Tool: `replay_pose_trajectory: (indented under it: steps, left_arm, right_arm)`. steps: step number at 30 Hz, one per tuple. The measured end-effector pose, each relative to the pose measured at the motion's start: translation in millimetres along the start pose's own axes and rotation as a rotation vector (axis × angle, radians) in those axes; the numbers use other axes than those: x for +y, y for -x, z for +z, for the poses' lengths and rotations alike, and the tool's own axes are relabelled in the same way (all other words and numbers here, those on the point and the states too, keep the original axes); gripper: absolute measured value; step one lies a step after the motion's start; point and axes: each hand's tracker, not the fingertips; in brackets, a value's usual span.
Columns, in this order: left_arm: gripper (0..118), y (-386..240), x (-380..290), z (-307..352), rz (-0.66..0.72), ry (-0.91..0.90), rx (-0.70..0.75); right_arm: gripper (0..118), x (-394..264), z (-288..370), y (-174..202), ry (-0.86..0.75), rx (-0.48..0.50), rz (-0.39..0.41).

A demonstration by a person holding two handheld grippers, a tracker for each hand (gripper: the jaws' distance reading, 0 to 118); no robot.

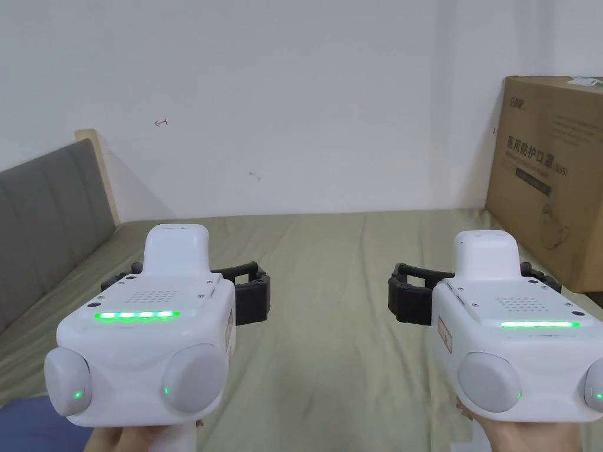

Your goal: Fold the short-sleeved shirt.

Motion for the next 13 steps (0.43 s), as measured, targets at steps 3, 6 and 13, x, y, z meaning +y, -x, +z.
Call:
replay_pose_trajectory:
  steps: [3, 6, 13]
  left_arm:
    - [106, -2.9, 2.2, -0.6, -0.004, 0.019, 0.023]
    - [106, -4.4, 2.4, -0.4, -0.019, 0.012, 0.011]
    - [106, -7.4, -2.3, -6.3, -0.036, 0.032, 0.001]
  right_arm:
    - [114, 0.8, -2.3, 2.2, 0.015, -0.024, 0.017]
    - [114, 1.4, -1.6, 1.3, 0.025, -0.008, 0.009]
    - [114, -1.7, -5.1, 2.2, 0.025, -0.011, 0.018]
